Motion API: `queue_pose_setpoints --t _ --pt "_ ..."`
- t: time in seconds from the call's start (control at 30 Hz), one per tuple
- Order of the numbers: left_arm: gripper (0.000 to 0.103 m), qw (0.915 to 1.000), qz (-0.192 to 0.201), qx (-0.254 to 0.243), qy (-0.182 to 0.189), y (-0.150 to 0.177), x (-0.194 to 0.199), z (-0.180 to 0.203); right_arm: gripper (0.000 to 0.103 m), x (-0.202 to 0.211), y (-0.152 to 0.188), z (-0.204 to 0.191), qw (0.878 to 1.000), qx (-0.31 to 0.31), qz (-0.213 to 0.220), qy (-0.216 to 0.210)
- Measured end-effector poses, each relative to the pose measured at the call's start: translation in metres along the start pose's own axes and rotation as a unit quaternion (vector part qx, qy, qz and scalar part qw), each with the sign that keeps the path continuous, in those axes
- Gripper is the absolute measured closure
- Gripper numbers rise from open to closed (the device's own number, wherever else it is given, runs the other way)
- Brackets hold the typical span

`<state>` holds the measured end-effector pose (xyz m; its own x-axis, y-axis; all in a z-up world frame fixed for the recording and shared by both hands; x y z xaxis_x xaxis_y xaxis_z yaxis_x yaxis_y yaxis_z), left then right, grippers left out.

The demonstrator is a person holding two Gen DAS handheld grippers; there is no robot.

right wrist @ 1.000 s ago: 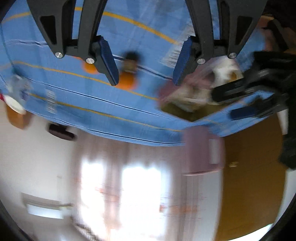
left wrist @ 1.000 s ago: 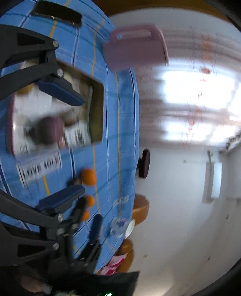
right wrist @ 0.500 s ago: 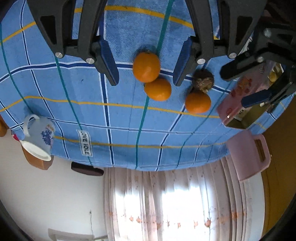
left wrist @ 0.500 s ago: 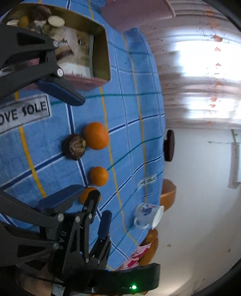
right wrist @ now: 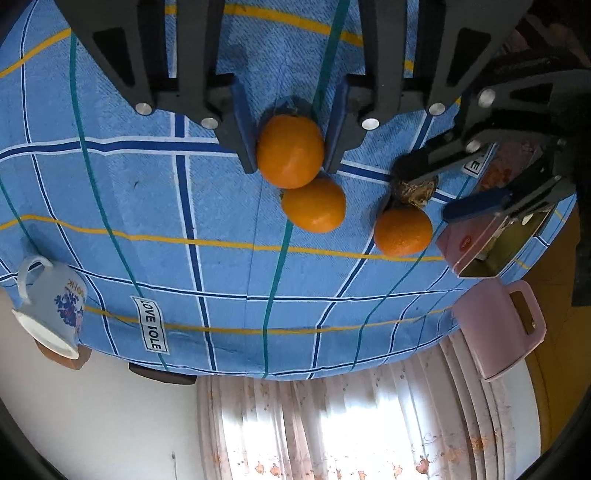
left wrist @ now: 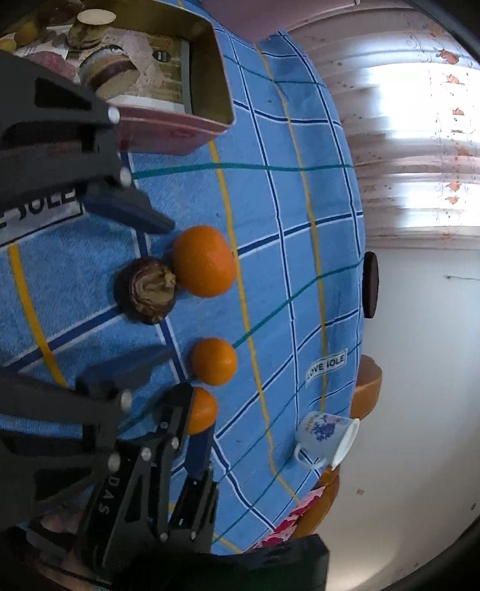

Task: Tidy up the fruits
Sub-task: 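Move the left tool to the dark round fruit while the right tool approaches an orange, then grasp the dark round fruit with the left tool while the right tool grasps an orange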

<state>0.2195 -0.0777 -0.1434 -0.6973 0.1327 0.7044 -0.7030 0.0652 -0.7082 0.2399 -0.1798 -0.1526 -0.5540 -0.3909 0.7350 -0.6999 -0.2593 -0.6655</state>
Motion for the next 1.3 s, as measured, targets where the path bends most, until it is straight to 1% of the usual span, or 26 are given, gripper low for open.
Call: queue_pose_setpoints --t 0.1,0.13,0.2,0.23,0.27,0.3,0.37,0.4,0.63,0.77,1.0,1.3 --pt "0.046 0.9998 -0.017 -0.014 0.002 0.002 -0.006 0.005 0.065 -0.001 0.000 -0.001 1.000 0.002 0.000 0.003" --pt "0.046 0.9994 -0.030 -0.015 0.007 0.003 -0.012 0.007 0.065 -0.001 0.000 -0.001 1.000 0.003 -0.001 0.004" --pt "0.047 0.9985 -0.050 -0.006 0.018 0.006 -0.021 0.006 0.065 -0.002 0.000 -0.001 1.000 0.004 -0.002 0.008" --pt "0.049 0.9988 -0.044 0.002 0.019 0.004 -0.020 0.004 0.065 -0.002 0.000 -0.001 1.000 0.003 -0.002 0.006" --pt "0.056 0.9988 -0.045 0.004 0.018 0.004 -0.020 0.003 0.065 -0.002 0.000 -0.001 1.000 0.001 -0.002 0.004" --pt "0.056 0.9988 -0.045 0.005 0.019 0.004 -0.020 0.003 0.065 -0.001 0.000 0.000 1.000 -0.002 -0.001 0.002" --pt "0.061 0.9988 -0.040 0.009 0.027 0.004 -0.018 0.003 0.066 0.000 -0.001 0.002 1.000 -0.007 0.001 -0.003" --pt "0.061 0.9987 -0.039 0.009 0.030 0.005 -0.017 0.003 0.066 0.002 -0.001 0.002 1.000 -0.008 0.006 -0.005" --pt "0.061 0.9992 -0.006 0.010 0.038 0.000 -0.002 0.004 0.066 0.013 -0.006 0.002 0.999 -0.010 0.036 -0.006" --pt "0.061 0.9988 0.020 0.013 0.043 -0.005 0.007 0.003 0.066 0.019 -0.008 0.001 0.999 -0.006 0.053 -0.010" --pt "0.061 0.9975 0.064 0.012 0.026 -0.012 0.024 0.000 0.066 0.032 -0.012 -0.003 0.996 -0.001 0.082 -0.018" --pt "0.061 0.9947 0.101 0.013 0.012 -0.016 0.038 -0.003 0.066 0.044 -0.014 -0.005 0.993 0.003 0.112 -0.022"
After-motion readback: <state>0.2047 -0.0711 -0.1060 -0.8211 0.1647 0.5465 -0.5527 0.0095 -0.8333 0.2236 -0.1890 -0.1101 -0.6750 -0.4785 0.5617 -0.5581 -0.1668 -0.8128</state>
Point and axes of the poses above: each gripper's, at about its wrist camera, not at the fingertips, and x roughly against the way its jaws point, z to its right, y to its underside, the point moved 9 cm from there along -x, roughly the way its jaws point, and after that the axes turned 2 degrees about -x, right-handed, at the moved point
